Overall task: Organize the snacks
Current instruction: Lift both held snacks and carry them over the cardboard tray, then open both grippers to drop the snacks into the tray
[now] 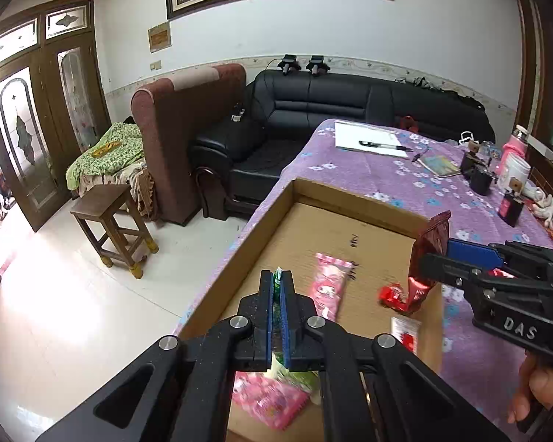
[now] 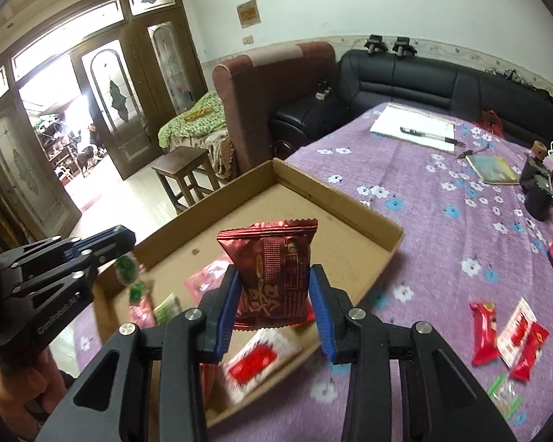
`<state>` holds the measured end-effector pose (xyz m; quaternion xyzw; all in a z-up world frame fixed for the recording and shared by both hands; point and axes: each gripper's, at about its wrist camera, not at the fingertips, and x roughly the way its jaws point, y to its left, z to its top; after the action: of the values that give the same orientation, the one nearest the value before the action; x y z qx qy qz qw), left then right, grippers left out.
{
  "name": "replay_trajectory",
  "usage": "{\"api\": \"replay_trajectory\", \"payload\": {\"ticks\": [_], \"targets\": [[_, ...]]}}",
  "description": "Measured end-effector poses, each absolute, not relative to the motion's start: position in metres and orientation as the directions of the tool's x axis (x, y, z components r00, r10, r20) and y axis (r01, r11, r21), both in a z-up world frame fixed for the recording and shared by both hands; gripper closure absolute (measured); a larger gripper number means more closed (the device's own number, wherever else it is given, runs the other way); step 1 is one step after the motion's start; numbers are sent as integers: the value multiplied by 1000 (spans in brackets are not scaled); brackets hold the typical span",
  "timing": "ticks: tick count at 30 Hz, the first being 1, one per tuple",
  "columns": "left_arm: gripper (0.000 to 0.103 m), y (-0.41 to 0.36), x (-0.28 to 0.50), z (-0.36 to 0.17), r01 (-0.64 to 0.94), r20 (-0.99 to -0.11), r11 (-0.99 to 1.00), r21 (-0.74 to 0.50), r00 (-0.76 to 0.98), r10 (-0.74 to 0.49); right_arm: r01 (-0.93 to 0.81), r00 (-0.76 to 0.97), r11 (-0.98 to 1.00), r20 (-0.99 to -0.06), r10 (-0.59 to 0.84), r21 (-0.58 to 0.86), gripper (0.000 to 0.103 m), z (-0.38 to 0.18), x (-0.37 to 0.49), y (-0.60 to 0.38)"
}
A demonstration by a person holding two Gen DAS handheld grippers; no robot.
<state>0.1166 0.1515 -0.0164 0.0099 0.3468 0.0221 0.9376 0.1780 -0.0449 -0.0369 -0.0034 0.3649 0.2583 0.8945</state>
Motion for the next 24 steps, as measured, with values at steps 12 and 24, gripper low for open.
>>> {"api": "replay_trajectory", "payload": {"ticks": [12,24], "targets": [[100,156,141,-36,-46,-684,997,54,726,70,-404,581,899,-711,395,170,66,-65,224,-40],[99,156,141,-33,-74,-671,995,72,734,103,-393,573,903,-722,387,173,66,-73,233,-38]]}}
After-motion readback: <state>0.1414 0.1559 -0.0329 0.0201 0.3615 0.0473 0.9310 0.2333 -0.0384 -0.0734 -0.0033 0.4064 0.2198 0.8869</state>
